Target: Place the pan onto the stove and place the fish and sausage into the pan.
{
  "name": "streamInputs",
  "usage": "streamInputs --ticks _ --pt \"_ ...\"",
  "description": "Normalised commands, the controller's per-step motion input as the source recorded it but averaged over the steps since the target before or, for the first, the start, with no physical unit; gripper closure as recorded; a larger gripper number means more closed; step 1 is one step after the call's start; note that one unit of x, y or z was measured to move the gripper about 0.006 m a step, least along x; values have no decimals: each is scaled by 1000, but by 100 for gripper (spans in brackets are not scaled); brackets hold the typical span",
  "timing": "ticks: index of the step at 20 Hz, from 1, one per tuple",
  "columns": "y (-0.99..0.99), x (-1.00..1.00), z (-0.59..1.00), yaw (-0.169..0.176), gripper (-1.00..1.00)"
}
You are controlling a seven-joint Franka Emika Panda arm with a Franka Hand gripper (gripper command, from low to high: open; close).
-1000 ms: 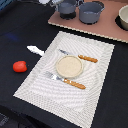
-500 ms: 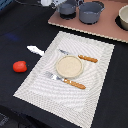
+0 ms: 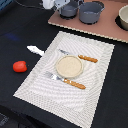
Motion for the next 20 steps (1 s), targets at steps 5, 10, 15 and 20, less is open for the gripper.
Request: streamInputs --ticks 5,10,15,20 --pt "87 0 22 -1 -100" --pt "144 67 709 -23 -100" --pt "17 58 537 -23 -100" --pt "-579 256 598 0 -100"
